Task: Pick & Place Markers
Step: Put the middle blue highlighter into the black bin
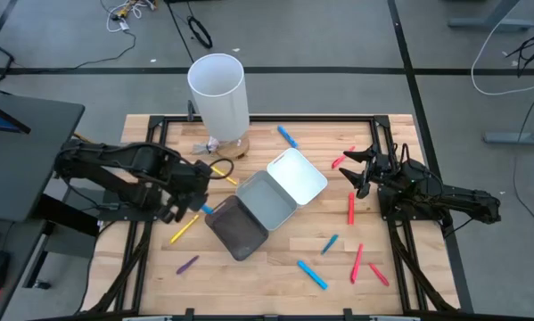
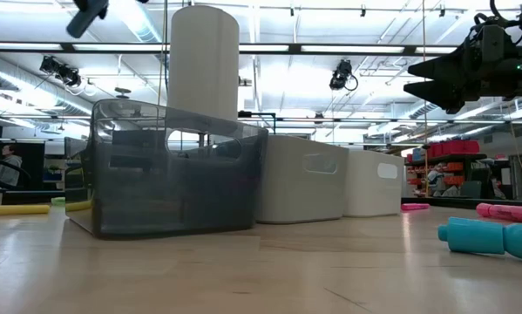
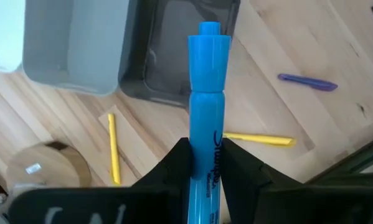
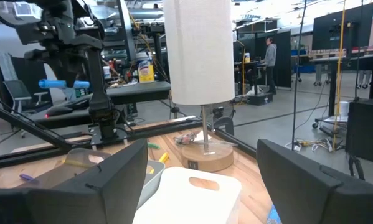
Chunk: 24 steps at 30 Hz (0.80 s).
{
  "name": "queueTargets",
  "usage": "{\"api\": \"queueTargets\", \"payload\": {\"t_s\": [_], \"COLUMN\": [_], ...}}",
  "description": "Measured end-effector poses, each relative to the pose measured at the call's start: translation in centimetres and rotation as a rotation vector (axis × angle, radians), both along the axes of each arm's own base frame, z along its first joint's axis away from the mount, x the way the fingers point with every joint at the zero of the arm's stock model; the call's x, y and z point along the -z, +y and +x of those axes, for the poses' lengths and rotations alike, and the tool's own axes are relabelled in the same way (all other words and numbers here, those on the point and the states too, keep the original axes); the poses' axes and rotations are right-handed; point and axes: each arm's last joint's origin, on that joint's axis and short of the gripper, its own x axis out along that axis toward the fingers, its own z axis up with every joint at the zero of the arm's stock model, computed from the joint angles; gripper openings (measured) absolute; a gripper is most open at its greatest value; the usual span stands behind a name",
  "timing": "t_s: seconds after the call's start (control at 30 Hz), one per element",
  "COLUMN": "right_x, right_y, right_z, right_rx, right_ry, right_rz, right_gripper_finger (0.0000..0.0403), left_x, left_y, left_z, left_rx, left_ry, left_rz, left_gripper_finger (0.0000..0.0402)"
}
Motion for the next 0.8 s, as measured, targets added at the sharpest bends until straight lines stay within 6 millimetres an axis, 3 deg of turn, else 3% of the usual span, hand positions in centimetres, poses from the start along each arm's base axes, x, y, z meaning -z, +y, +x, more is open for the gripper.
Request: {"api": "queueTargets", "payload": {"t_s": [0.47, 0.8], "right_x": [0.0, 0.0], "right_y": [0.0, 0.0], "right_z": [0.0, 0.0], "right_rx": [0.0, 0.0], "right_ry": [0.0, -0.001], "right_rz": [0.0, 0.0], "right_gripper_finger": [0.0302, 0.0302], "left_x": [-0.8, -0.9], "left_y": [-1.0, -1.5], "left_z": [6.6, 9.0], "left_rx": [0.057, 0.076], "left_ry": [-0.015, -0.025], "left_rz": [0.02, 0.024], "left_gripper_finger": [0.0069, 0.0069]}}
